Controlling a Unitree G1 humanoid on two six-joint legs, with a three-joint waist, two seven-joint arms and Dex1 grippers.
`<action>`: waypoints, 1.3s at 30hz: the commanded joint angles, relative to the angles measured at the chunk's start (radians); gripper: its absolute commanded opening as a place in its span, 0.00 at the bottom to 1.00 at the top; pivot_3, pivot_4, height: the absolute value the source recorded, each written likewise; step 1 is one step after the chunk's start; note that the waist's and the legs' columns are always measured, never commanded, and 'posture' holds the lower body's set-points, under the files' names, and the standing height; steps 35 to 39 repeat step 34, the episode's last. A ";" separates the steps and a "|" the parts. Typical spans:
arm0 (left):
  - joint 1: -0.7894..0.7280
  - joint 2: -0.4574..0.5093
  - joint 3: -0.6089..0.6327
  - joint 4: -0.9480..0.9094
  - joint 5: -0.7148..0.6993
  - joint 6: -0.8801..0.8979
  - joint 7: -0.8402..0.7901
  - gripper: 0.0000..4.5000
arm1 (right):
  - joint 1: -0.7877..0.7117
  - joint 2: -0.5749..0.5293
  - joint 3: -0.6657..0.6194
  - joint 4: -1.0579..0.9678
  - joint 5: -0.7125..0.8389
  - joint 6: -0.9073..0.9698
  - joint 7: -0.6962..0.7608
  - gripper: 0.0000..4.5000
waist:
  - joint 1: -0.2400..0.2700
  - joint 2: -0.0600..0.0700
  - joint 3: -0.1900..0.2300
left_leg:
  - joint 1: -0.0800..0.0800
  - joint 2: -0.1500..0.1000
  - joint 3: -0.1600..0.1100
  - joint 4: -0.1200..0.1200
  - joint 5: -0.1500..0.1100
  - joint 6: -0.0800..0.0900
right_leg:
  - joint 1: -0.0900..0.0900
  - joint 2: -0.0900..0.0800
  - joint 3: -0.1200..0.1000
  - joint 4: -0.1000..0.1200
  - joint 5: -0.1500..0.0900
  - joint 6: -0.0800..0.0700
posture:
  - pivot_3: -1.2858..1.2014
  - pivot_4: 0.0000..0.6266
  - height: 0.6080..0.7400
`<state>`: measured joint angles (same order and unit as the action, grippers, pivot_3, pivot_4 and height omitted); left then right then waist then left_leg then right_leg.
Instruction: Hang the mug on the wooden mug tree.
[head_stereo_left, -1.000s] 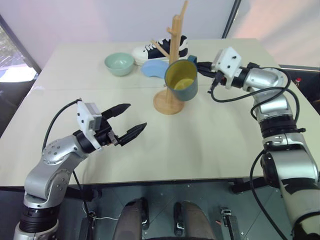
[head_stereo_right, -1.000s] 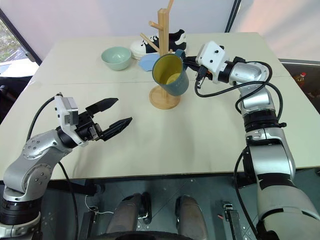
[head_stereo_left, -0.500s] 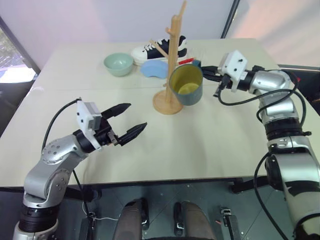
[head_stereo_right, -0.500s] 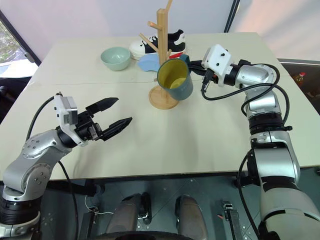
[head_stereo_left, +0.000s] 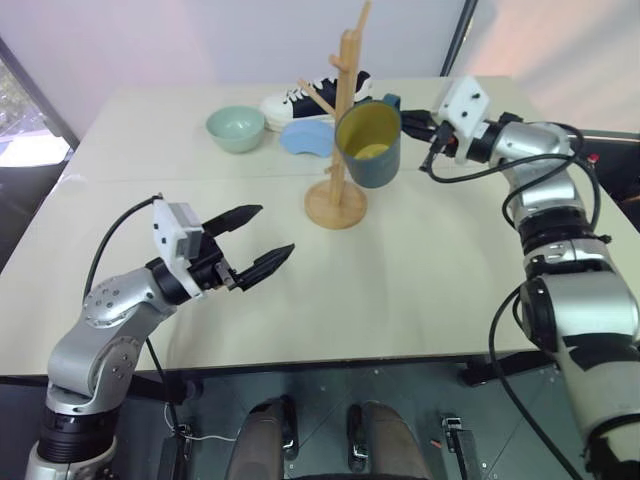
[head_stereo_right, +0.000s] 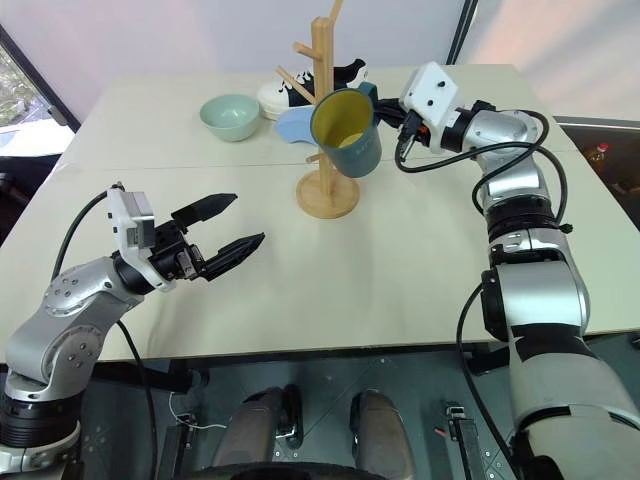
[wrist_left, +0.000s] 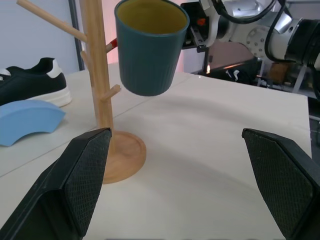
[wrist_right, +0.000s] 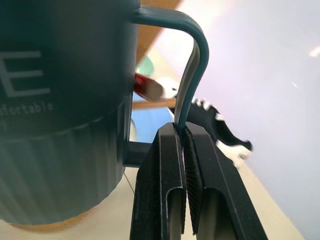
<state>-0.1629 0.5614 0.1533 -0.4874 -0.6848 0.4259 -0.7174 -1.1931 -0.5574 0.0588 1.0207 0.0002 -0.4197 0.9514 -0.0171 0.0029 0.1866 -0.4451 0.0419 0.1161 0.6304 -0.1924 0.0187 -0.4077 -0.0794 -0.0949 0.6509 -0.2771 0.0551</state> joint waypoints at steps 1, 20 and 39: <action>-0.001 0.010 0.026 -0.039 -0.010 -0.011 0.002 1.00 | -0.057 0.011 -0.007 0.022 -0.012 -0.021 -0.015 0.02 | 0.000 0.000 0.000 | 0.000 0.000 0.000 0.000 0.000 0.000 | 0.000 0.000 0.000 0.000 0.000 0.000 | 0.52 0.24 0.93; 0.061 -0.055 0.093 0.056 0.039 -0.040 0.141 1.00 | 0.114 -0.076 -0.138 -0.075 0.061 0.057 -0.143 0.78 | 0.003 0.000 0.000 | 0.001 0.000 0.000 0.000 0.000 0.000 | 0.001 0.000 0.000 0.000 0.000 0.000 | 0.52 0.24 0.93; 0.134 -0.206 0.172 0.350 0.236 -0.239 0.332 1.00 | 0.692 0.080 -0.297 -0.546 0.336 0.407 -0.203 0.78 | -0.001 -0.001 -0.001 | 0.003 0.002 0.000 0.002 -0.001 -0.002 | 0.002 0.001 0.000 0.003 0.001 -0.001 | 0.52 0.24 0.93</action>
